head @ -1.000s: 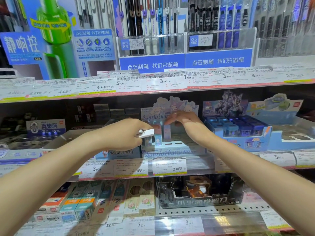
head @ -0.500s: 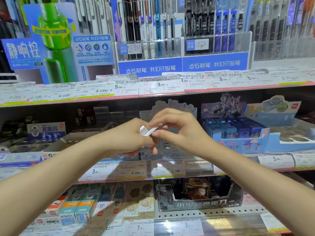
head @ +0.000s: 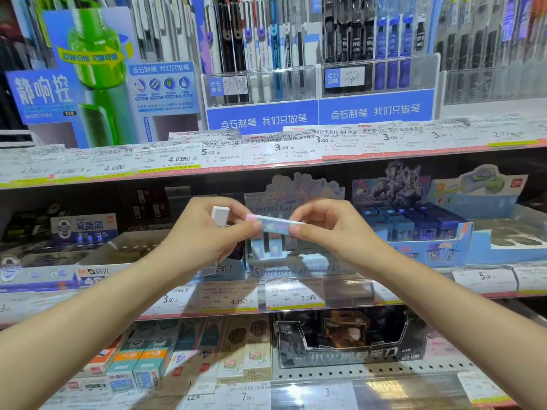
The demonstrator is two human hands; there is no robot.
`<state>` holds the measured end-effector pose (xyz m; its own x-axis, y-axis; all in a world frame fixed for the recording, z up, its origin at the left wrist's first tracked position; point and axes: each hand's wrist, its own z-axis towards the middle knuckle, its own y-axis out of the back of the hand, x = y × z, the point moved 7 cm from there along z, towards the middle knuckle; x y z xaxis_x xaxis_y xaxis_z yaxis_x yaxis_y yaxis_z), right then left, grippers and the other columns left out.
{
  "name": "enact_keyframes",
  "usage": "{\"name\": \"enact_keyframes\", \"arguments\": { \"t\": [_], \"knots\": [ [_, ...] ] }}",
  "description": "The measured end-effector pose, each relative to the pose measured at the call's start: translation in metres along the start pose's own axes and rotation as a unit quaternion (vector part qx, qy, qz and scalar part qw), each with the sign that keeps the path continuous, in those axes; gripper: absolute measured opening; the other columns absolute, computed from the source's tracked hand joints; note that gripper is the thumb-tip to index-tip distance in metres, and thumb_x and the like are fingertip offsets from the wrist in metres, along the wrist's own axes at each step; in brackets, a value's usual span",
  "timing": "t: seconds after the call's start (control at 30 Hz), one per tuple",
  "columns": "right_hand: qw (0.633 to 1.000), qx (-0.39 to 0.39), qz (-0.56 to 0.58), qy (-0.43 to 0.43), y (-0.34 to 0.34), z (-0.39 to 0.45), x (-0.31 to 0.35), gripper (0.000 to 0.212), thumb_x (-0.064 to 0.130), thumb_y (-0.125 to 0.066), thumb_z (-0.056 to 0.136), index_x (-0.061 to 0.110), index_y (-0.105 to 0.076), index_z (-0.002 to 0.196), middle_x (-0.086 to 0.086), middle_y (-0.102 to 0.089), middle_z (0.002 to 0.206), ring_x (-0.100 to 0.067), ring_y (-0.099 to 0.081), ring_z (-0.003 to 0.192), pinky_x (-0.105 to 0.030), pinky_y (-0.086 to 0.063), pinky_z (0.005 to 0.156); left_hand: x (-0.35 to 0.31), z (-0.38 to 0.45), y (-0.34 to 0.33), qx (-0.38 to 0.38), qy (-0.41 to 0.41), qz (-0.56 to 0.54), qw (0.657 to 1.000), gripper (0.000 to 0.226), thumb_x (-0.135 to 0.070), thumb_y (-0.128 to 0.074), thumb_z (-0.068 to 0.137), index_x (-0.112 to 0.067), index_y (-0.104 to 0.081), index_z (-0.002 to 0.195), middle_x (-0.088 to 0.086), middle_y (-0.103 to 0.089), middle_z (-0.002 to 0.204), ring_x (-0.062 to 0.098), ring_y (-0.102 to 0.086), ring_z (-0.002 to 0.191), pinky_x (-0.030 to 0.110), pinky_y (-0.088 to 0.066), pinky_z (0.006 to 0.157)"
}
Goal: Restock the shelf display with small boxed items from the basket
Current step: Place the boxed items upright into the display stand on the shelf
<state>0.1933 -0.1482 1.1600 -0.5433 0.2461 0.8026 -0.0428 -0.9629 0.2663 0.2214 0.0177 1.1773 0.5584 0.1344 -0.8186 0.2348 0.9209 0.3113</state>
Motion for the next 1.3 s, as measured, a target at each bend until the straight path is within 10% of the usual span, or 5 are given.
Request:
{"name": "enact_keyframes", "arguments": {
  "t": [0.4, 0.53, 0.67, 0.87, 1.3],
  "knots": [
    [0.964, 0.129, -0.225, 0.066, -0.016, 0.010, 0.022, 0.044, 0.004, -0.058, 0.086, 0.028, -0.050, 0.123, -0.008, -0.064, 0.098, -0.022, -0.063, 0.085, -0.027, -0.051, 0.078, -0.010, 0.007, -0.010, 0.072, -0.045, 0.100, 0.991, 0.005, -0.014, -0.064, 0.085, -0.016, -0.068, 0.087, -0.010, -0.064, 0.048, 0.001, -0.043, 0.034, 0.013, -0.033, 0.038],
    [0.974, 0.050, -0.208, 0.075, 0.003, 0.019, 0.015, 0.044, 0.005, -0.061, 0.083, 0.040, -0.049, 0.106, 0.002, -0.060, 0.094, -0.006, -0.058, 0.083, -0.022, -0.049, 0.078, -0.010, 0.009, -0.009, 0.094, -0.178, 0.396, 0.896, 0.035, -0.014, -0.047, 0.087, -0.022, -0.060, 0.118, -0.002, -0.070, 0.104, 0.016, -0.064, 0.095, 0.032, -0.050, 0.080],
    [0.987, -0.029, -0.147, 0.060, 0.009, 0.025, -0.004, 0.040, 0.000, -0.063, 0.080, 0.035, -0.048, 0.093, 0.005, -0.055, 0.081, -0.006, -0.055, 0.069, -0.022, -0.047, 0.072, 0.003, 0.011, -0.025, 0.161, -0.131, 0.519, 0.829, 0.068, -0.004, -0.040, 0.086, -0.041, -0.027, 0.142, -0.004, -0.051, 0.078, 0.023, -0.047, 0.077, 0.031, -0.036, 0.064],
    [0.985, -0.037, -0.161, 0.056, 0.006, 0.024, -0.021, 0.033, 0.006, -0.064, 0.082, 0.033, -0.049, 0.090, 0.007, -0.057, 0.076, -0.013, -0.054, 0.076, -0.013, -0.039, 0.071, 0.020, 0.013, -0.027, 0.191, -0.137, 0.525, 0.818, 0.070, -0.006, -0.039, 0.083, -0.045, -0.029, 0.139, 0.000, -0.060, 0.130, 0.026, -0.059, 0.105, 0.039, -0.050, 0.083],
    [0.982, -0.038, -0.163, 0.084, 0.010, 0.024, -0.036, 0.020, 0.010, -0.064, 0.083, 0.029, -0.058, 0.084, 0.003, -0.055, 0.084, -0.004, -0.053, 0.077, -0.010, -0.042, 0.073, 0.020, 0.015, -0.029, 0.190, -0.128, 0.530, 0.817, 0.066, -0.004, -0.040, 0.084, -0.040, -0.033, 0.140, 0.005, -0.069, 0.099, 0.017, -0.052, 0.068, 0.032, -0.044, 0.069]
  ]
}}
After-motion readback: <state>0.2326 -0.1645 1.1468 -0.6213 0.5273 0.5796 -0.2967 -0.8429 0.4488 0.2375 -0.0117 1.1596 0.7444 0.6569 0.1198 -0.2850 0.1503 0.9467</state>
